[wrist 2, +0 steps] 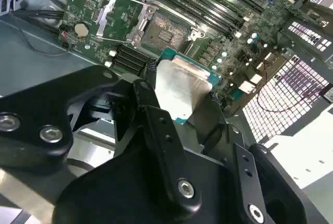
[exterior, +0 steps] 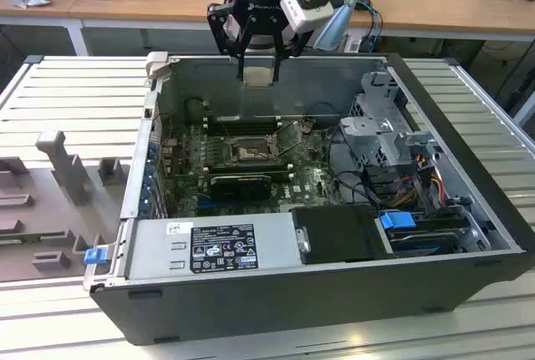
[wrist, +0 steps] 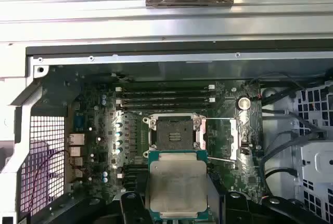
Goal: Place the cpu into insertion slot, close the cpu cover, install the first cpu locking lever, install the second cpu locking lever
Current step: 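Place the cpu into insertion slot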
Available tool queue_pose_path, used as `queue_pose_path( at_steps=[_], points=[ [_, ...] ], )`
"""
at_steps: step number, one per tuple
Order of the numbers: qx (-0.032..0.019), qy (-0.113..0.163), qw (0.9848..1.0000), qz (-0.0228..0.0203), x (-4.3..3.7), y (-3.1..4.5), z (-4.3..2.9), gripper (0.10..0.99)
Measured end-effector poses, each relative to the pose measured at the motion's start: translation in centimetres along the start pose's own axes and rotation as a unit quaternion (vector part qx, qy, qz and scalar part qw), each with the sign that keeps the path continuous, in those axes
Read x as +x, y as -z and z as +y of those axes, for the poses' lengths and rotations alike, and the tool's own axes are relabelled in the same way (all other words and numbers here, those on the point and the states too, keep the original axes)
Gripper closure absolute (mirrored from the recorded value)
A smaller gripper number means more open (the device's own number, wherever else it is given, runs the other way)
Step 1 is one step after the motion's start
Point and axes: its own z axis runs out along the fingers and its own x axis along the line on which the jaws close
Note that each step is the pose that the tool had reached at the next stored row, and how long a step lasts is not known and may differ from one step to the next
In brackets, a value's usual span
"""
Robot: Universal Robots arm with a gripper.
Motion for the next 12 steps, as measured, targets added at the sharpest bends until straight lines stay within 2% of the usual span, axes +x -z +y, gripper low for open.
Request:
queue_pose_path(
  at_steps=[1, 2, 3, 6, 7, 8, 12],
  points=[
    [-0.0001, -0.009, 1.0000, -0.0008, 0.00, 0.00, 0.00, 0.557],
    [-0.0005, -0.033, 0.9995, -0.0029, 0.00, -0.01, 0.00, 0.557],
    [-0.0006, -0.045, 0.9990, -0.0040, 0.00, -0.02, 0.00, 0.557],
    [-0.0006, -0.073, 0.9973, -0.0065, 0.00, -0.06, -0.01, 0.557],
    [-0.0007, -0.082, 0.9966, -0.0074, 0.00, -0.07, -0.01, 0.557],
    [-0.0008, -0.097, 0.9952, -0.0088, 0.00, -0.09, -0.01, 0.557],
    [-0.0013, -0.128, 0.9917, -0.0115, 0.00, -0.12, -0.01, 0.557]
  ],
)
